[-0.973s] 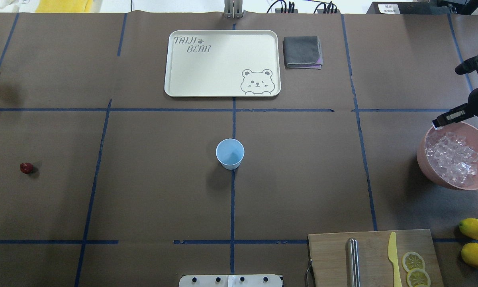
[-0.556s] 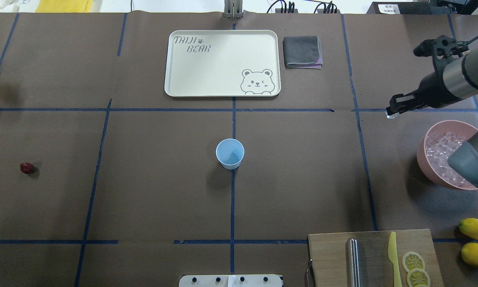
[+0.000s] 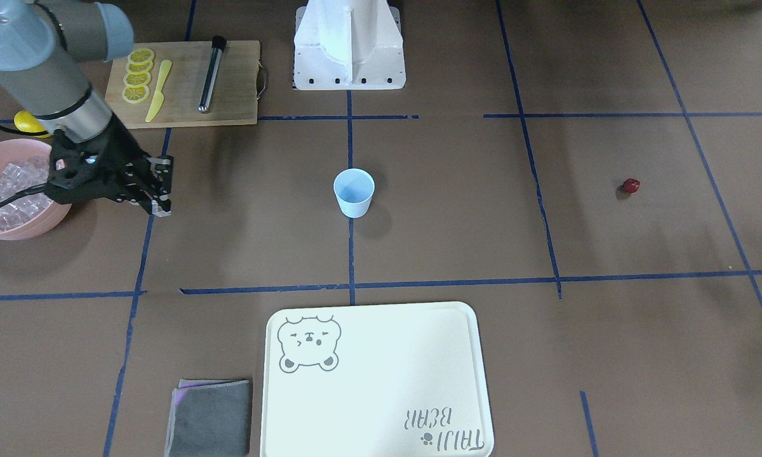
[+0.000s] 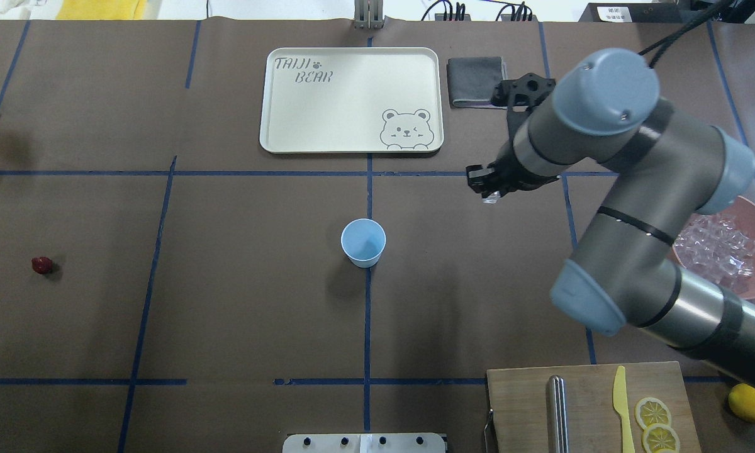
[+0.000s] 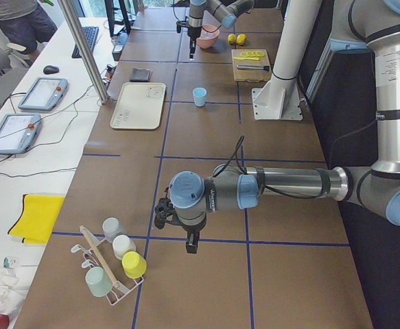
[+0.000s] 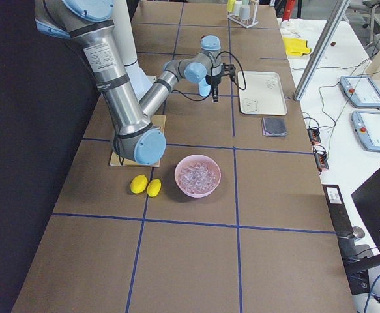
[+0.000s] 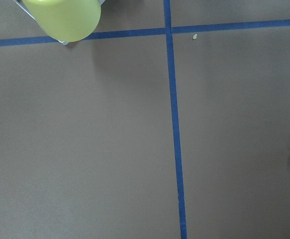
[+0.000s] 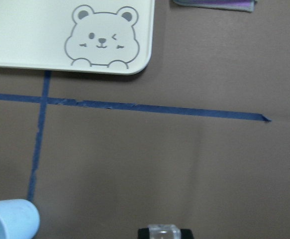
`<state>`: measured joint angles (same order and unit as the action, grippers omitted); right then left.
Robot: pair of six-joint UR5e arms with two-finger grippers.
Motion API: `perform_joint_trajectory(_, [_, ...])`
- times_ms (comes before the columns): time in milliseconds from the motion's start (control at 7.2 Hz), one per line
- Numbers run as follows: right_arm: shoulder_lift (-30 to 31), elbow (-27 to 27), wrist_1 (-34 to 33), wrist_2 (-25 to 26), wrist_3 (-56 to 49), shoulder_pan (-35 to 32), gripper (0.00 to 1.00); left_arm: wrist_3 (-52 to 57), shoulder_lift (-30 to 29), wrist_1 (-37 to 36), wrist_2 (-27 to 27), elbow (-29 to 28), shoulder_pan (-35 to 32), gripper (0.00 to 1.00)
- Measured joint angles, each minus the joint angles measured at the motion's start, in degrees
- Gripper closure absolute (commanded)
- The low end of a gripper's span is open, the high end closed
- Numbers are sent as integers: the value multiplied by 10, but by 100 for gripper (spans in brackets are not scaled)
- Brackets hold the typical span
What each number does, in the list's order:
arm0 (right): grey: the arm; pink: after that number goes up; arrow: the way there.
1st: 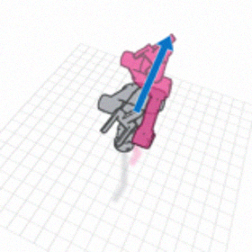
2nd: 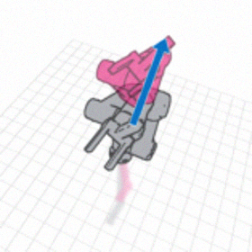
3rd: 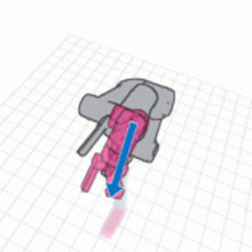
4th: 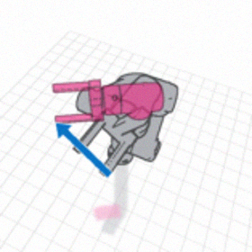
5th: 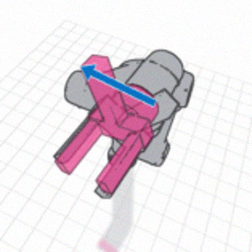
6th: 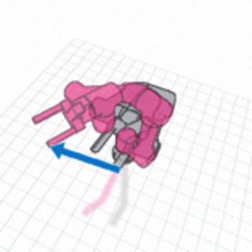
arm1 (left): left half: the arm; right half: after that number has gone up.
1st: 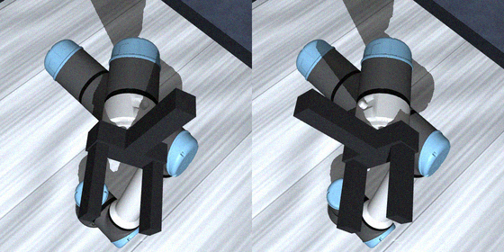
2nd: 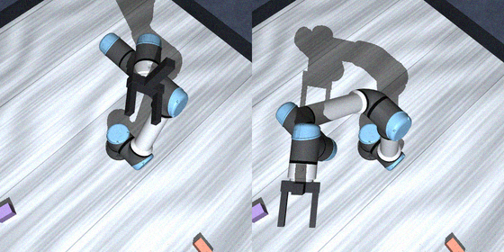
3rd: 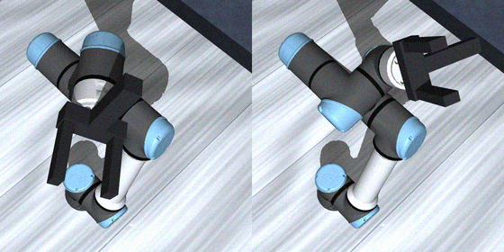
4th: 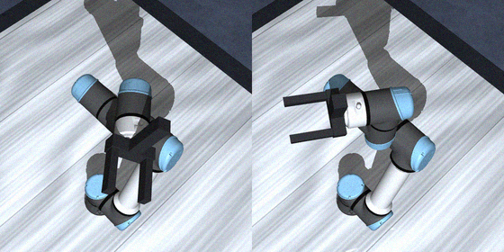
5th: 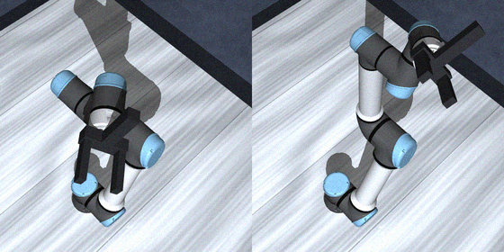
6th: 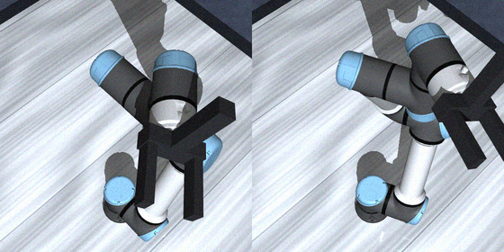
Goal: Put ice and strawberries in cup
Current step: 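Carry the ice cube with the right gripper over the blue cup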
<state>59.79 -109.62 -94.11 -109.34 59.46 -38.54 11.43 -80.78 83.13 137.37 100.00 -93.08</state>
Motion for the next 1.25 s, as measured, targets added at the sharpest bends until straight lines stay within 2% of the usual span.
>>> perform_joint_trajectory(278, [-81, 22, -30, 57, 63, 60, 98, 0, 0, -1, 0, -1, 0, 0])
perform_joint_trajectory(556, [-136, 68, -34, 97, 96, 100, 98, 0, 0, -1, 0, -1, 0, 0])
perform_joint_trajectory(1251, [-185, 148, -32, 166, 113, 148, 95, 0, 0, -1, 0, -1, 0, 0])
